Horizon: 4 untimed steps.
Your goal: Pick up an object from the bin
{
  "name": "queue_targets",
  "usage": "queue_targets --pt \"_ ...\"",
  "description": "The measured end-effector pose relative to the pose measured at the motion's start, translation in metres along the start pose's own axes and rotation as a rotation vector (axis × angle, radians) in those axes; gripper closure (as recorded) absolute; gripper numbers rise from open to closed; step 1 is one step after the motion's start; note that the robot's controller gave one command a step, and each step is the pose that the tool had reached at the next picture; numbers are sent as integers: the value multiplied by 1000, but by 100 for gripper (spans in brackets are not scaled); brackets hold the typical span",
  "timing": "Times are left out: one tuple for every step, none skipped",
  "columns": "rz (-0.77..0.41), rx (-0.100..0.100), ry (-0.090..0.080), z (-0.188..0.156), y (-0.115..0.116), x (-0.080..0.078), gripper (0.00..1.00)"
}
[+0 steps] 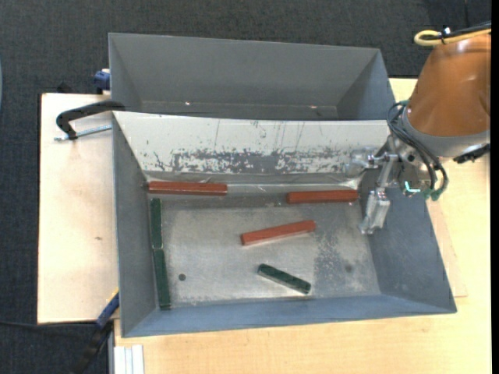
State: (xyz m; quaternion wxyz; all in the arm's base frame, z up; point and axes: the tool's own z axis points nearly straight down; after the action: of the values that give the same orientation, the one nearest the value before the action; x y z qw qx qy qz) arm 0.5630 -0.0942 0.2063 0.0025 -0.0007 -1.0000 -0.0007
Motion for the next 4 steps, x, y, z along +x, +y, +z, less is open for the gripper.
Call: queue_targets --pt "-1 1 -8 -4 0 -2 0" --pt "-44 4 -15 35 21 -1 0" --pt "32 0 -11 101 19 -17 0" --pt "-260 0 -7 135 82 -24 100"
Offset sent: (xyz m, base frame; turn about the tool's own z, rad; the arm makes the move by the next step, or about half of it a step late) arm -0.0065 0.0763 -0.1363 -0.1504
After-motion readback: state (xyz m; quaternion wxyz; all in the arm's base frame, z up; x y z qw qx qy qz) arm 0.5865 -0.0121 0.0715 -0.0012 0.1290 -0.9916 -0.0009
